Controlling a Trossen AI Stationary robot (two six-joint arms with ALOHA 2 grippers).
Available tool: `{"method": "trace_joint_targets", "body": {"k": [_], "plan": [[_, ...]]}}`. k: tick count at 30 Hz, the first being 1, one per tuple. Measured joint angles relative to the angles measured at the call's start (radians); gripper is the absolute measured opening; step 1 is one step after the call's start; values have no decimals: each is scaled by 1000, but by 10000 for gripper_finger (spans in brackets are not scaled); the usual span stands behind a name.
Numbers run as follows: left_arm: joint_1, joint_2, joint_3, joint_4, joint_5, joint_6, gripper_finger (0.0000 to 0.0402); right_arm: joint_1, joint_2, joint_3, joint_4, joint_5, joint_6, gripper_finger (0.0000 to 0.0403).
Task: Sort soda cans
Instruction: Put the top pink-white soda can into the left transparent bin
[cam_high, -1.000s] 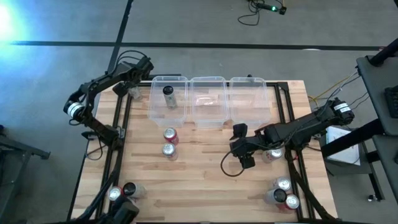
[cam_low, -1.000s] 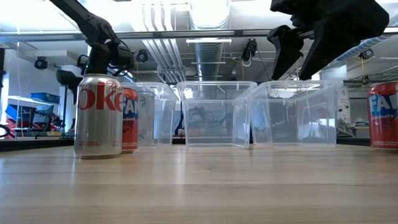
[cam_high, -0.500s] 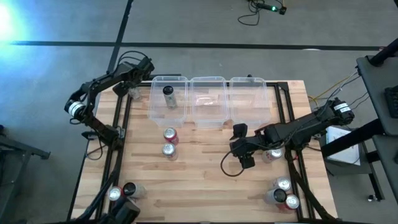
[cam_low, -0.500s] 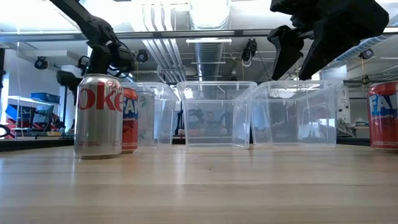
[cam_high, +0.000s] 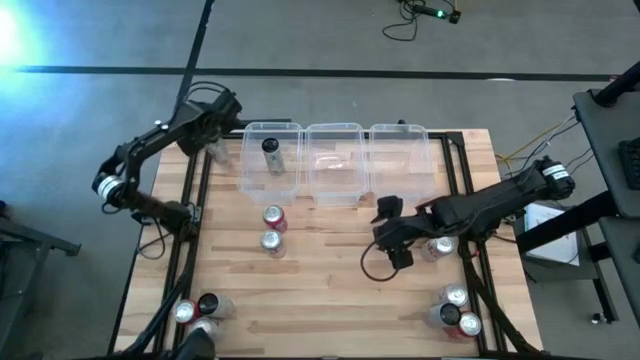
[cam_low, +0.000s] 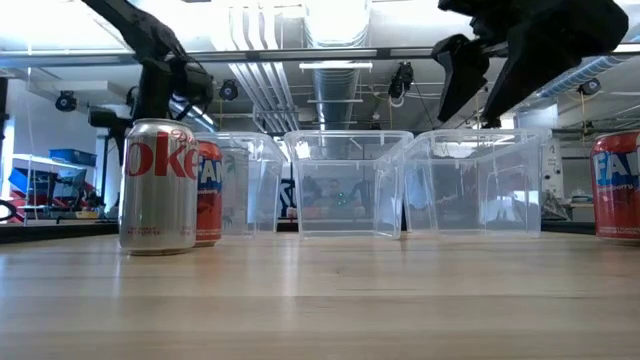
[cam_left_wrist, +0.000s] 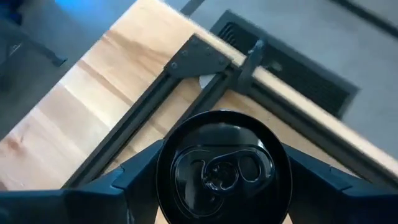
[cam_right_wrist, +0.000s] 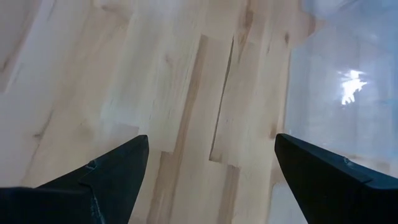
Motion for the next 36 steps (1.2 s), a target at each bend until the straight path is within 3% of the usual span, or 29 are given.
{"method": "trace_joint_targets", "body": {"k": [10, 17, 23, 31, 36], "plan": [[-54, -192, 0, -50, 52, 51, 246, 0, -77, 0, 8, 2, 25, 324], [-172, -312, 56, -92, 98, 130, 245, 0, -97, 0, 7, 8, 47, 307], [-245, -345, 281, -186, 88, 210, 245, 0, -97, 0, 7, 8, 85, 296], [-349, -250, 661, -458, 57, 327, 245, 0, -97, 0, 8, 10, 125, 291], [-522, -178, 750, -411, 4, 404, 245, 0, -97, 0, 10, 21, 113, 297]]}}
